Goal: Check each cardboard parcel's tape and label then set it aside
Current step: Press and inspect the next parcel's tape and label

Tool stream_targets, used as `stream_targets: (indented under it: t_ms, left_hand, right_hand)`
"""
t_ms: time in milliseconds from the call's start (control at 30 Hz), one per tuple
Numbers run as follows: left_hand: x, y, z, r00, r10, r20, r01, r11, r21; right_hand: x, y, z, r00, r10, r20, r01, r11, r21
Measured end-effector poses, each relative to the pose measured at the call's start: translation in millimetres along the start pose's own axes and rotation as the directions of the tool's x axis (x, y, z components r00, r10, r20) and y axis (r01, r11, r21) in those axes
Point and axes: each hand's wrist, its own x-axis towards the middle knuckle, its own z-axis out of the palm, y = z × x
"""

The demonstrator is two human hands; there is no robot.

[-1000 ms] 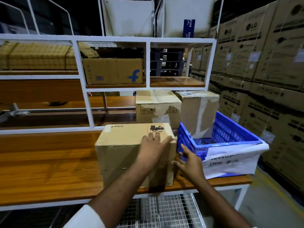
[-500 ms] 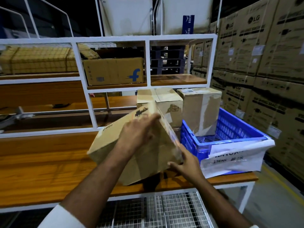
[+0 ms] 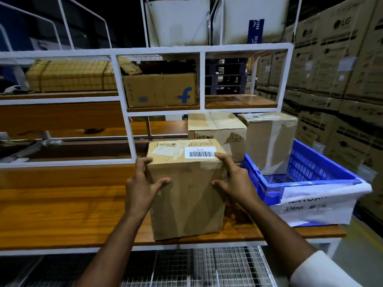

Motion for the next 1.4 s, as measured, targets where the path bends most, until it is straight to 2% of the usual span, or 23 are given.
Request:
stream_targets:
  t_ms: [133,267,400,533,700,900,1200,1400]
  left_hand:
    - [-8.1,-1.2,-8.0,0.997,0.076,-0.035,-0.076,0.997,-0.010]
    - [-13.1,31.2,-13.6,0.980,0.159,-0.118,-0.171,0.981,-0.094]
    - [-15.9,83.7,-13.4,0.919,0.309,-0.245,-0.346,0.929,-0.129]
    - [-11.5,126.4,2.5,0.863,0.400,-0.310,-0.465,0.868,-0.174]
    - [-6.6,177.4,50.8,0.842,0.458,-0.285,-0.530,0.801,-0.280]
    - [-8.8,228.3,129.0,0.862,0.457,-0.217,-0.506,0.786,-0.355]
    - [28.4,264.0,224.6,0.902,0.412,-0.133,-0.432,0.838,-0.335]
    - [45.8,240.7,285.7,0.920,0.392,-0.032,-0.387,0.889,-0.242]
  right_hand:
    - [-6.7,-6.3,0.9,0.997,-0.051,-0.056,0.050,0.999,-0.012]
    - [-22.3,-18.5,-34.4,0.966,-0.137,-0.218,0.123,0.989,-0.078]
    - [-33.0,-31.2,-90.6,0.871,-0.247,-0.424,0.194,0.967,-0.165]
    - [-43.8,-36.3,-139.8,0.770,-0.291,-0.567,0.215,0.956,-0.199]
    - [-61.3,-16.8,-195.7,0.688,-0.289,-0.666,0.163,0.955,-0.246]
    - [-59.3,26.9,-264.5,0.679,-0.243,-0.693,-0.005,0.942,-0.335]
    - [7.6,116.3,-305.6,0.796,-0.077,-0.601,-0.170,0.924,-0.344]
    - [38.8,168.7,-303.6,0.891,0.059,-0.450,-0.244,0.899,-0.364]
